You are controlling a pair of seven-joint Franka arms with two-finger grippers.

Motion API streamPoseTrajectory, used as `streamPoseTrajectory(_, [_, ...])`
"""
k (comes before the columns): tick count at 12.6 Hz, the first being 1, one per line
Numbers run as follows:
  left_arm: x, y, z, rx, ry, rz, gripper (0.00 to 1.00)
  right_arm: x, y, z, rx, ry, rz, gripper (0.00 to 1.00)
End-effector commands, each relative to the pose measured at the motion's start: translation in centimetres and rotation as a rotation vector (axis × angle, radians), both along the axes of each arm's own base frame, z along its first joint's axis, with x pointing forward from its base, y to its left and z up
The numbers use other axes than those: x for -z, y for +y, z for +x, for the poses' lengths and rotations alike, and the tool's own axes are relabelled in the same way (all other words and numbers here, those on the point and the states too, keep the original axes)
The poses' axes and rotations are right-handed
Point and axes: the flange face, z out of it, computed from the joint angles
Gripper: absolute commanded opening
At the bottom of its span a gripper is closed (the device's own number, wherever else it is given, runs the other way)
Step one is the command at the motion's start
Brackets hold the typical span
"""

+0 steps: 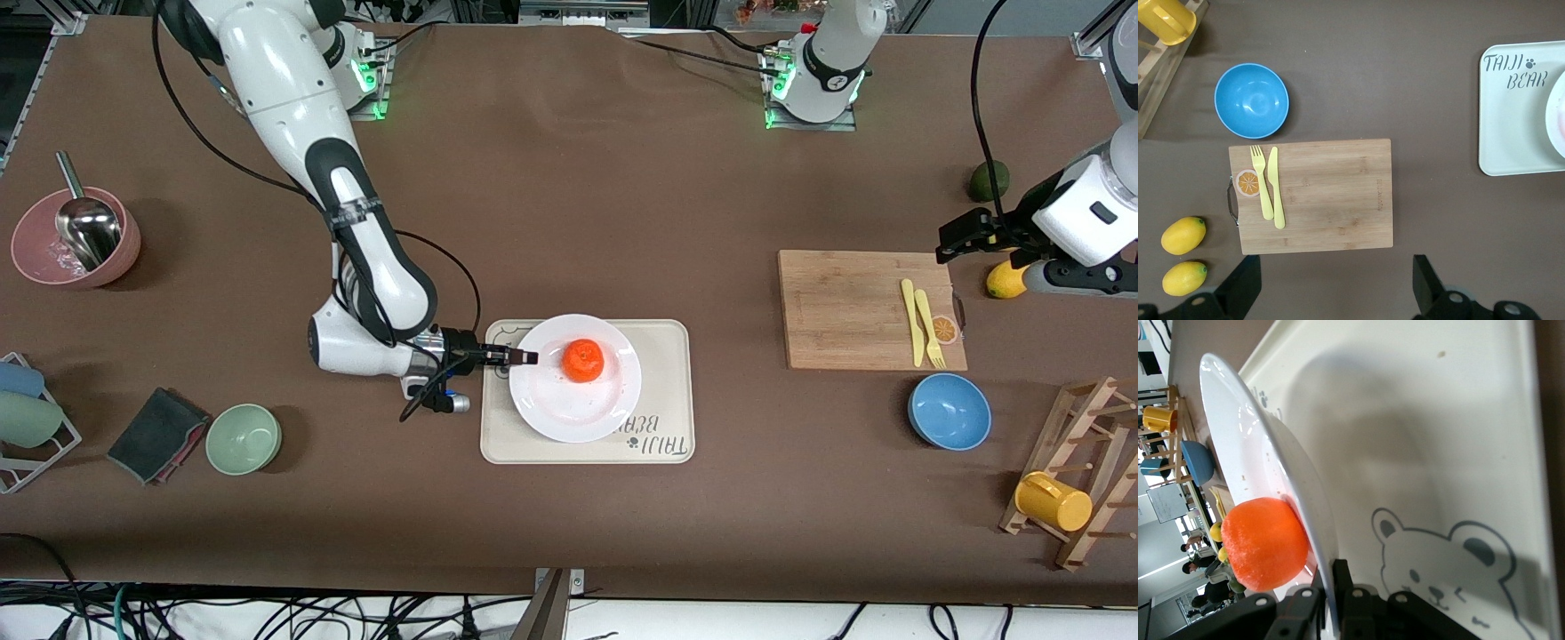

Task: Place orange and plate with both arms
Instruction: 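Lift the plate with the right gripper and set it on the bear tray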

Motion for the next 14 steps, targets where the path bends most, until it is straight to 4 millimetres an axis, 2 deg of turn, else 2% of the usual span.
streamPoseTrajectory(1, [-0.2,0.1,-0.2,0.01,-0.008,-0.015,1.0,0.2,1.0,0.6,0.043,0.008,0.028,0.0])
streamPoseTrajectory(3, [-0.2,0.1,-0.2,0.009,-0.009,-0.015,1.0,0.8,2.9,0.1,0.084,-0.008,0.046,0.0])
streamPoseTrajectory(6, [-0.2,0.1,-0.2,0.009,-0.009,-0.015,1.0,1.9,2.7,-0.1,0.079,-0.005,0.035,0.0])
streamPoseTrajectory(9, [-0.2,0.1,-0.2,0.01,-0.009,-0.015,1.0,1.9,2.5,0.1,0.081,-0.008,0.033,0.01])
streamPoseTrajectory(10, [-0.2,0.1,-0.2,0.009,-0.009,-0.015,1.0,1.9,2.3,0.2,0.085,-0.011,0.03,0.52])
streamPoseTrajectory(11, [-0.2,0.1,-0.2,0.01,-0.008,-0.015,1.0,1.3,2.3,0.3,0.076,-0.022,0.025,1.0])
streamPoseTrajectory(14, [-0.2,0.0,-0.2,0.011,-0.008,-0.015,1.0,-0.5,1.6,1.0,-0.086,-0.127,-0.137,1.0])
